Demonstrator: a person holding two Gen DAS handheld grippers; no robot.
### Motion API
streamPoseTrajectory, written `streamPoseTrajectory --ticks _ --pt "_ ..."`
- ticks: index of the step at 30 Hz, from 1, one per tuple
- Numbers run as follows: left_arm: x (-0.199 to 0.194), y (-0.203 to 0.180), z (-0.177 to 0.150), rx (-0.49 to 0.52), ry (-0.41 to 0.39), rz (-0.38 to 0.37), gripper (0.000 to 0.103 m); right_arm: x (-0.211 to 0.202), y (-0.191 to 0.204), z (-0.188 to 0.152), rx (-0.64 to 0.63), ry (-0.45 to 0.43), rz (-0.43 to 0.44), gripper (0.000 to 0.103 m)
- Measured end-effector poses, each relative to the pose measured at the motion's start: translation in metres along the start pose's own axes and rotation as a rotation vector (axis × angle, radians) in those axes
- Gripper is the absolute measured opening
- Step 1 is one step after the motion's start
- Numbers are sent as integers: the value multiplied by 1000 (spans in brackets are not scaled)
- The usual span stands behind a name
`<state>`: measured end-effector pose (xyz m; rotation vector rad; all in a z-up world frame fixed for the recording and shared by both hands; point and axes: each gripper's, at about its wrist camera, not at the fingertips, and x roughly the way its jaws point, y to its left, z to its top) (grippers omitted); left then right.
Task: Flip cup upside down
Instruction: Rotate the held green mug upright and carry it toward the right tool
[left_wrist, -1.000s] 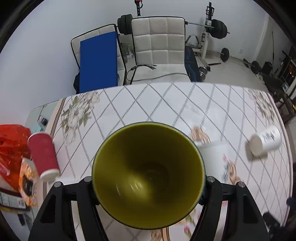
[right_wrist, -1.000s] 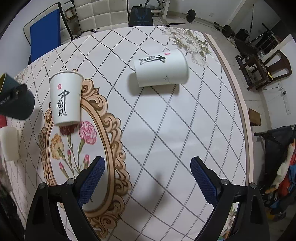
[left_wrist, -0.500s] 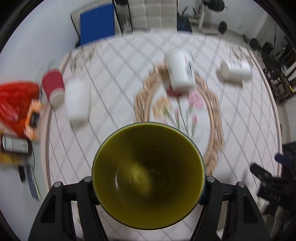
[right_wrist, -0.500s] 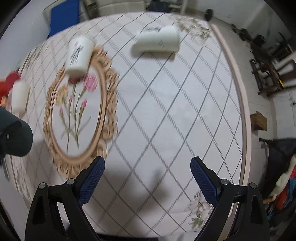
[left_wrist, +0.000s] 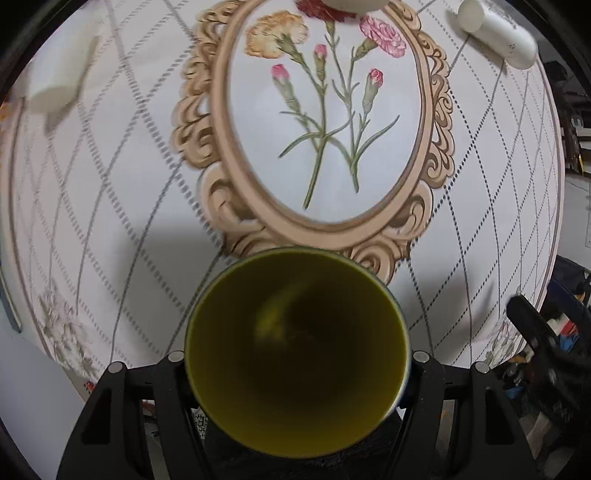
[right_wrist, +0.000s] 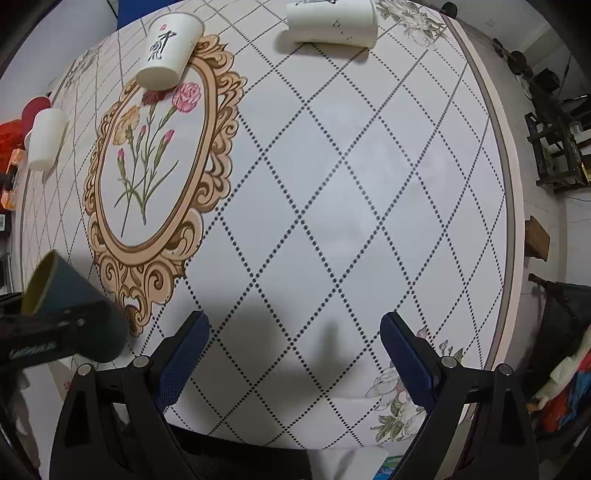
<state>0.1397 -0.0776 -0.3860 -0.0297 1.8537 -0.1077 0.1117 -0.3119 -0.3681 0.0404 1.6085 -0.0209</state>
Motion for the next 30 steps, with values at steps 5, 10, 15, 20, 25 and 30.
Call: streamPoseTrajectory --ticks 5,10,15,20,25,30 --pt "8 -13 25 28 2 34 67 -5 -6 9 10 -7 -20 96" --pt "16 -22 38 43 -1 54 67 -4 -9 15 27 -4 -40 96" --pt "22 -25 45 53 18 54 67 -3 -15 17 57 -1 -52 96" --pt "32 -23 47 28 17 46 67 0 -14 16 74 -3 -63 96" --pt "38 -4 45 4 12 19 67 1 -12 9 86 -1 -66 96" --pt "37 -1 42 5 -9 19 70 3 -11 4 96 2 -70 96"
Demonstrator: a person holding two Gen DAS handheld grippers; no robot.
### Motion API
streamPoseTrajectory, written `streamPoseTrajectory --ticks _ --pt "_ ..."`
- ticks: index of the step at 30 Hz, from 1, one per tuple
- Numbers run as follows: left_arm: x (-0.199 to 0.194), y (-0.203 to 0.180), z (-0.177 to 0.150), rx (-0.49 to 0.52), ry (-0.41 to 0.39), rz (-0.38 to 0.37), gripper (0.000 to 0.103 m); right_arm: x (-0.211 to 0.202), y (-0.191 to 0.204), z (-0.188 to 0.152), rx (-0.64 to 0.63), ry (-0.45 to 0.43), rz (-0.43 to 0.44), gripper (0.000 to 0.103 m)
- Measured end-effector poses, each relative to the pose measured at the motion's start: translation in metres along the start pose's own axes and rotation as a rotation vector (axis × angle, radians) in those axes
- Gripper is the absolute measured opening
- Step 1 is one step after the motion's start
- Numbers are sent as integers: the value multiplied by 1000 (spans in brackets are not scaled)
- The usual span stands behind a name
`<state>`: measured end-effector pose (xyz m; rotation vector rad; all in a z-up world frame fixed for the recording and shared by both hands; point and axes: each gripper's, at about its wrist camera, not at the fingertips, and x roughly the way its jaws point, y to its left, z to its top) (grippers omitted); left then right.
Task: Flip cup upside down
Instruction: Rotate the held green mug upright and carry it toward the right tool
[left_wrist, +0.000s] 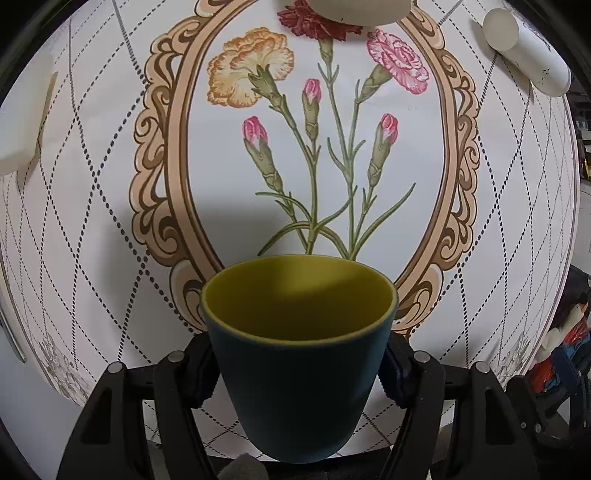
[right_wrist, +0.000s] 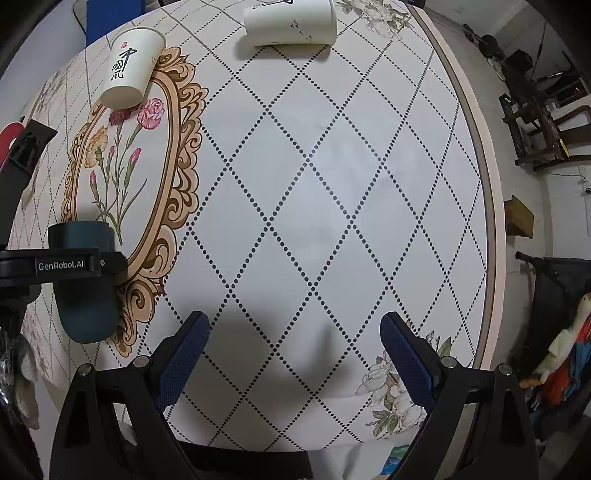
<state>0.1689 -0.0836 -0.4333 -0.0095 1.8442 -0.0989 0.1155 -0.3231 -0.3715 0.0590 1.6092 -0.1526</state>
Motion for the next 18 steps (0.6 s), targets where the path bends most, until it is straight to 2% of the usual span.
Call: streamPoseTrajectory --ticks 2,3,8,12,15,18 --pt "-2 -4 -3 8 -4 -10 77 0 1 -2 2 -2 -2 96" --pt "-4 -6 -1 9 1 -13 87 0 0 -2 3 -2 -2 96" --pt "-16 -19 -3 13 -20 -29 88 0 3 -7 14 -2 3 96" --pt "-43 -18 -13 15 -44 -45 88 -5 5 -11 22 -6 12 96" --pt "-72 -15 -30 23 -107 -39 88 -14 8 -15 28 -12 37 96" --pt "-104 -7 -61 35 -204 24 88 -31 19 -21 23 -36 70 96"
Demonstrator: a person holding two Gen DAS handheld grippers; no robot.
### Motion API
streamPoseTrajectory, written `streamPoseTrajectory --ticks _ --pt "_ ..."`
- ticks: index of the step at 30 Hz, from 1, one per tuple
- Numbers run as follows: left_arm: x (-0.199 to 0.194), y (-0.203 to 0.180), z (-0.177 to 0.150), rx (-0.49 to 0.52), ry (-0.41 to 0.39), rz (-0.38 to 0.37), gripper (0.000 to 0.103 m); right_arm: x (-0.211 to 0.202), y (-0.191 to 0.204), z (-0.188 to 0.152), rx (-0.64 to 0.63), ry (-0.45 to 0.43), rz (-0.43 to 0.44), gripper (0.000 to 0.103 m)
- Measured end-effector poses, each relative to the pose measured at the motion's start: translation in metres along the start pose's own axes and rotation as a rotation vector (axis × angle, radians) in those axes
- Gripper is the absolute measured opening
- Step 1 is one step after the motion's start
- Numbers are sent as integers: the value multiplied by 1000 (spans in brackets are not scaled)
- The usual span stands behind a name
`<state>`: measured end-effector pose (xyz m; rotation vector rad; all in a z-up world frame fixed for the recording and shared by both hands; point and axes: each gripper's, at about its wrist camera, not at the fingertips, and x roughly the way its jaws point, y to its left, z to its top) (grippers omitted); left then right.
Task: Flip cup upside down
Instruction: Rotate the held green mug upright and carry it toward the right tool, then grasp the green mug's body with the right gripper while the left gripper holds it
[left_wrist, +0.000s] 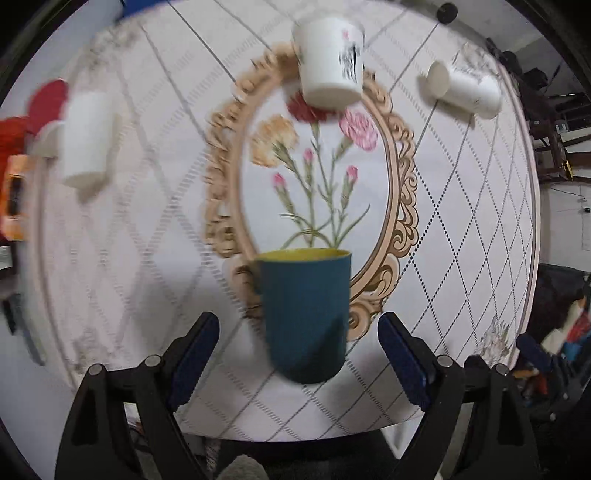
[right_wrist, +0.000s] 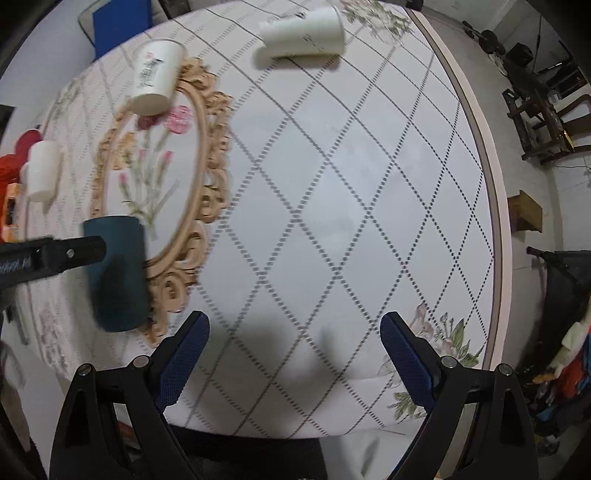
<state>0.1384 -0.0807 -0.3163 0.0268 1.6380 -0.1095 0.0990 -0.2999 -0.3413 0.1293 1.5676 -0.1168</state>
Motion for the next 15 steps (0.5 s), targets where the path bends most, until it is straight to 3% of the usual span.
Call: streamPoseTrajectory --ticks 4,5,8,15 --pt "-30 20 -38 -1 -82 93 88 -24 27 -13 -22 -35 48 96" --pt "-34 28 -28 -1 -91 103 88 -29 33 -15 -28 -41 57 96" --pt "-52 46 -52 -7 -128 129 88 -46 55 -29 -52 -61 84 96" --pt "-54 86 -81 -44 -128 102 88 -68 99 -55 -85 -79 100 96"
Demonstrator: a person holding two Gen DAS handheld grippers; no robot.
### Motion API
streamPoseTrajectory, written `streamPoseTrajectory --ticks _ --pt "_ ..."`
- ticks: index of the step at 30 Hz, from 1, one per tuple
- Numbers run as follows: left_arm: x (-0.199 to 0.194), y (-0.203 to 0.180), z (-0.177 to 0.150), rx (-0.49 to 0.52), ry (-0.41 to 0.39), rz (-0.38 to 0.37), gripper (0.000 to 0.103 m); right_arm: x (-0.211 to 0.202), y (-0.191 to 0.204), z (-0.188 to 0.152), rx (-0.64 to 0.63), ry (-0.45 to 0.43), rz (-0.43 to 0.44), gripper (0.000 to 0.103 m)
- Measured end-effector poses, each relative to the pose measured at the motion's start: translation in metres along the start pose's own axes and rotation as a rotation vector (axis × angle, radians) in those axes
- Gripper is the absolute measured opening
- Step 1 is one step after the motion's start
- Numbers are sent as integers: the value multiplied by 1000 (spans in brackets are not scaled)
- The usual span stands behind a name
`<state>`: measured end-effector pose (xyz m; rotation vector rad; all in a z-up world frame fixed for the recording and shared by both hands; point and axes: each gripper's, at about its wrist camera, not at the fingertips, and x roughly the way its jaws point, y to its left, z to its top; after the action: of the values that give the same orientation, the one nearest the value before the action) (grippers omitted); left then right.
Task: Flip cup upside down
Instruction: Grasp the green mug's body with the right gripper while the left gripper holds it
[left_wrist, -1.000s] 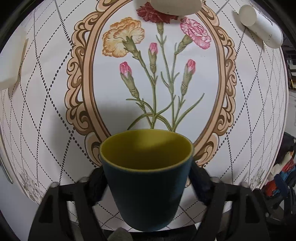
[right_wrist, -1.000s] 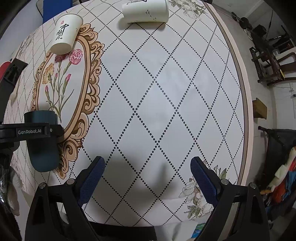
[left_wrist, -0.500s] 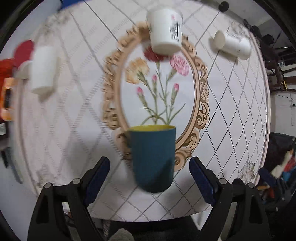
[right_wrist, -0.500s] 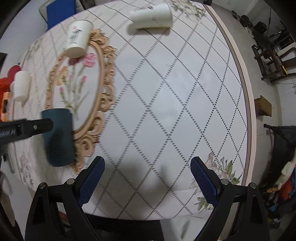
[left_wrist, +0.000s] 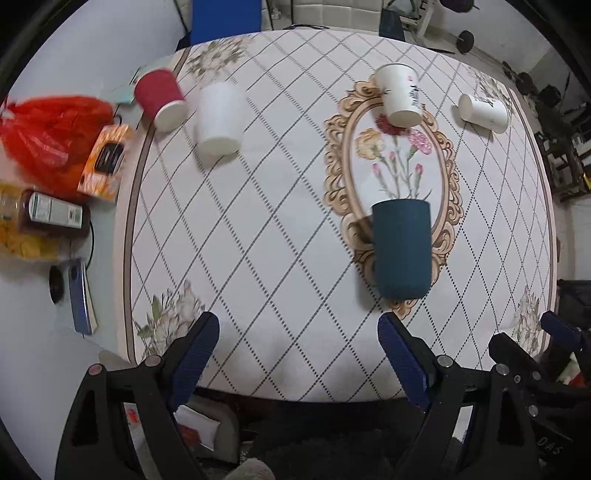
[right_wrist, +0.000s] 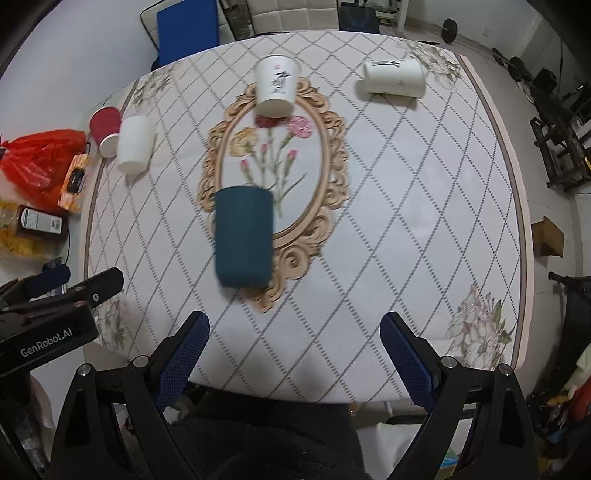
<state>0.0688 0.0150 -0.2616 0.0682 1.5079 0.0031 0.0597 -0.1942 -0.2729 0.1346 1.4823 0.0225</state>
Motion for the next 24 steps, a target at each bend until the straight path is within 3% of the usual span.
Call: streamPoseTrajectory --ticks 6,10,16,20,24 --pt "12 25 -8 -27 -20 19 88 -1 29 -8 -87 8 -45 96" --pt "39 43 -4 -110 3 1 91 1 49 8 -334 4 -168 96" --pt "80 54 1 -195 44 34 91 24 101 21 -1054 -38 -448 96" --pt "108 58 -2 -254 115 -1 91 59 125 -9 -1641 -69 -613 96" --pt "124 61 -10 -300 142 -4 91 97 116 -46 -2185 -33 -702 95"
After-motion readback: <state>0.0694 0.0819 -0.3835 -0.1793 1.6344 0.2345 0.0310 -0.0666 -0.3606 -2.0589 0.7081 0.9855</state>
